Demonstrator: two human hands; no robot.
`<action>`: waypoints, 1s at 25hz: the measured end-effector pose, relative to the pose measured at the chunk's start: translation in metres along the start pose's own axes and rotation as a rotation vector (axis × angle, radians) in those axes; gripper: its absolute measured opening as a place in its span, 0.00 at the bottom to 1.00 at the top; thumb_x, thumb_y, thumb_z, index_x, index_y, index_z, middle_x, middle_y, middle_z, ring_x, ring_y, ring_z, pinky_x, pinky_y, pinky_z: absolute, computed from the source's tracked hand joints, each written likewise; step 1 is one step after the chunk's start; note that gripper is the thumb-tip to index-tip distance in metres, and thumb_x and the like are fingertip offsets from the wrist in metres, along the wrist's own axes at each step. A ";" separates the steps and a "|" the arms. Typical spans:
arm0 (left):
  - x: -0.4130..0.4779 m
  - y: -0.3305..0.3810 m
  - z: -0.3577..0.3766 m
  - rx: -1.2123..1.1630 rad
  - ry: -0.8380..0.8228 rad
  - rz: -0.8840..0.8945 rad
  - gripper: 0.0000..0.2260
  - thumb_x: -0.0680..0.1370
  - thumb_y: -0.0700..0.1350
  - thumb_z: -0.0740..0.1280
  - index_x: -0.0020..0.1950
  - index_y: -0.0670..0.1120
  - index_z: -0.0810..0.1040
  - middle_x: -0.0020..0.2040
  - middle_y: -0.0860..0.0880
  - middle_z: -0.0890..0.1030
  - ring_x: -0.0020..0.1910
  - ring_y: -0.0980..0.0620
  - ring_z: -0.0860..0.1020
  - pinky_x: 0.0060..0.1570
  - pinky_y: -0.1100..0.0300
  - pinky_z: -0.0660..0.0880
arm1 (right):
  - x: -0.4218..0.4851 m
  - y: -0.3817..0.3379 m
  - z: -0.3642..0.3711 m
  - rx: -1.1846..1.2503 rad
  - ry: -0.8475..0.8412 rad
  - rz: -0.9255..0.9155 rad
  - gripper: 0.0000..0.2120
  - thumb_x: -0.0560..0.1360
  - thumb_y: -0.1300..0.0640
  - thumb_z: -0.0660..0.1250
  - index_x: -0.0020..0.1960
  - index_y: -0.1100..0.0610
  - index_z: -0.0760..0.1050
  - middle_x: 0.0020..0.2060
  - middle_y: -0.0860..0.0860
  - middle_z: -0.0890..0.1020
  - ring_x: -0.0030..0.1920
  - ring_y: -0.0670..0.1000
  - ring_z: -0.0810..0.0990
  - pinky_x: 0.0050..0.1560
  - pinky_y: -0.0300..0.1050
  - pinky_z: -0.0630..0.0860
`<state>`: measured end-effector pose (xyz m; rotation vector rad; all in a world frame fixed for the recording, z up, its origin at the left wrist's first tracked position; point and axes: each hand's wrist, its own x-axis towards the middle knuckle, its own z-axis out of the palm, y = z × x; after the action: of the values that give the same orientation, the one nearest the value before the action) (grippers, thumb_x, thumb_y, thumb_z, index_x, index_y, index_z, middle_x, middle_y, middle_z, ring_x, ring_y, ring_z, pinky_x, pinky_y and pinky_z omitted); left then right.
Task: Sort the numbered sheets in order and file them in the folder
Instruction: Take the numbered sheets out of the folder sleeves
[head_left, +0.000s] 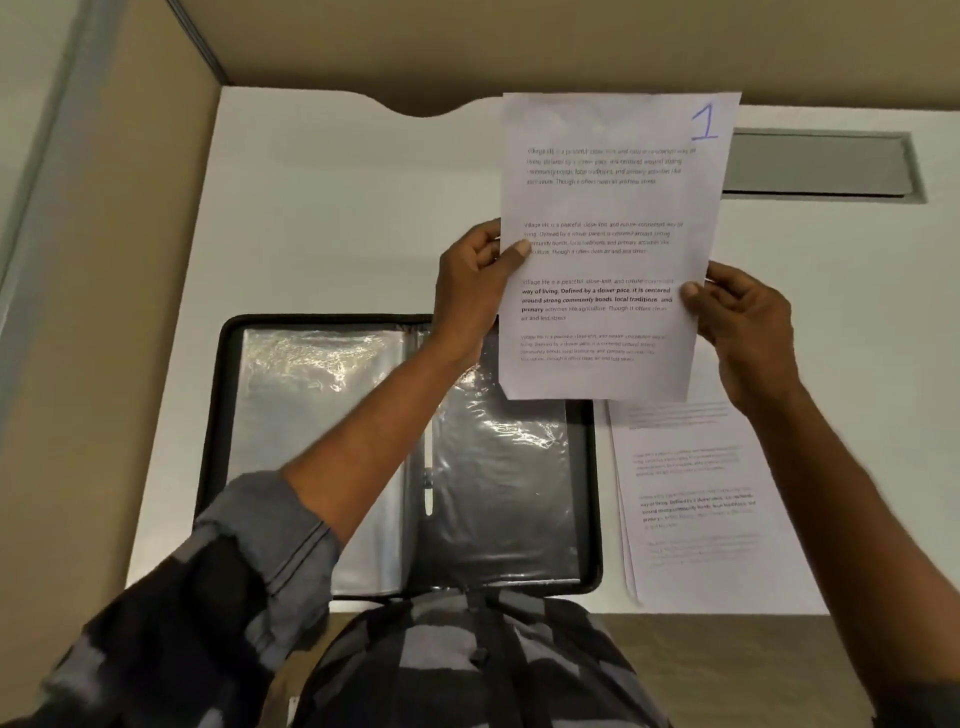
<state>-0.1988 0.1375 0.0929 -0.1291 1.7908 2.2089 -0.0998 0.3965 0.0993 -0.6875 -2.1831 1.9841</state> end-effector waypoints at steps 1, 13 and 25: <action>-0.012 -0.013 0.009 -0.003 -0.011 -0.032 0.13 0.80 0.37 0.70 0.65 0.41 0.79 0.56 0.45 0.86 0.52 0.50 0.85 0.52 0.54 0.82 | -0.013 0.008 -0.017 -0.017 0.010 0.029 0.14 0.81 0.60 0.68 0.66 0.56 0.79 0.58 0.54 0.85 0.59 0.55 0.84 0.59 0.51 0.81; -0.112 -0.150 0.068 0.445 -0.265 -0.260 0.17 0.74 0.38 0.77 0.61 0.41 0.80 0.51 0.46 0.84 0.48 0.51 0.83 0.45 0.66 0.80 | -0.131 0.130 -0.125 -0.485 0.299 0.270 0.17 0.80 0.63 0.67 0.69 0.57 0.78 0.59 0.54 0.84 0.57 0.52 0.82 0.67 0.54 0.76; -0.135 -0.172 0.083 0.713 -0.377 -0.056 0.31 0.75 0.40 0.76 0.75 0.54 0.70 0.59 0.52 0.78 0.51 0.56 0.80 0.52 0.60 0.80 | -0.154 0.169 -0.113 -0.717 0.309 0.021 0.21 0.84 0.53 0.62 0.77 0.54 0.68 0.76 0.51 0.70 0.76 0.53 0.67 0.77 0.54 0.65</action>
<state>-0.0121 0.2258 -0.0169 0.3574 2.1659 1.3214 0.1226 0.4457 -0.0152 -1.0051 -2.6504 0.9598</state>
